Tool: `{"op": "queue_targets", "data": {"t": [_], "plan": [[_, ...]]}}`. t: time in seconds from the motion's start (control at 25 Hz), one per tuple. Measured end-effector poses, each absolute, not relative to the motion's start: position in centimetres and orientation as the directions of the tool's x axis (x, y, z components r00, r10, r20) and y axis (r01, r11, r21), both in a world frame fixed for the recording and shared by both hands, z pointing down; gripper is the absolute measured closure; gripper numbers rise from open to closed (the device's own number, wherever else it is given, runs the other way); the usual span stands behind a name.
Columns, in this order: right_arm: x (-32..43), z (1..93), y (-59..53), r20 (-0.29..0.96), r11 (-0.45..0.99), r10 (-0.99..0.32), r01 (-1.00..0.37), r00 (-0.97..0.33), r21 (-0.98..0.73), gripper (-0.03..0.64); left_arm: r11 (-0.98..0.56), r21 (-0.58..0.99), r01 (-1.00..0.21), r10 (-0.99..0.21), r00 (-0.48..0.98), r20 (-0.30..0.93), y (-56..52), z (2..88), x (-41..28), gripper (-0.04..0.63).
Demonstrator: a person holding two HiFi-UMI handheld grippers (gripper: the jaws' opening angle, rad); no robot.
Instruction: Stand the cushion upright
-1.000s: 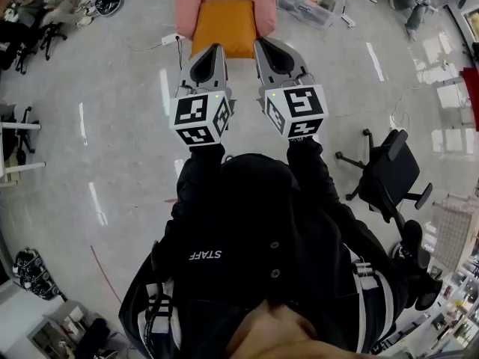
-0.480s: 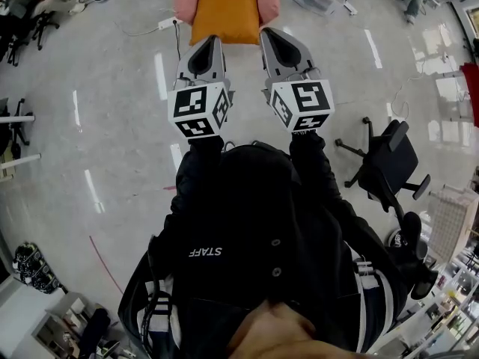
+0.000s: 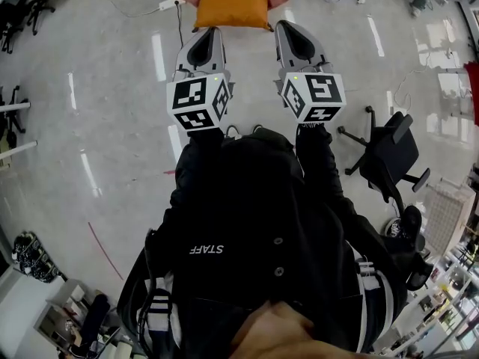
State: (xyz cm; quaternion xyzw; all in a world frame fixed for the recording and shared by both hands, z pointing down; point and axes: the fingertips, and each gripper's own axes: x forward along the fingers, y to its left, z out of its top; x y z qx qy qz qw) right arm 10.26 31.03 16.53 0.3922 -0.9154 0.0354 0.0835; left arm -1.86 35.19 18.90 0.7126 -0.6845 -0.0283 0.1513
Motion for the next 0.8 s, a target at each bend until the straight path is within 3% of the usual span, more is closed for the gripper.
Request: {"op": "queue_targets", "data": {"t": [0.44, 0.8], "plan": [[11.6, 20.5, 24.8, 0.265, 0.65, -0.731, -0.76, -0.629, -0.008, 0.604, 0.03, 0.271, -0.962, -0.973, 0.034, 0.228, 31.1, 22.5, -4.2, 0.592], [9.5, 22.4, 9.9, 0.266, 0.677, -0.701, -0.734, -0.662, -0.046, 0.603, 0.071, 0.233, -0.97, -0.964, -0.006, 0.267, 17.3, 24.2, -5.8, 0.592]]}}
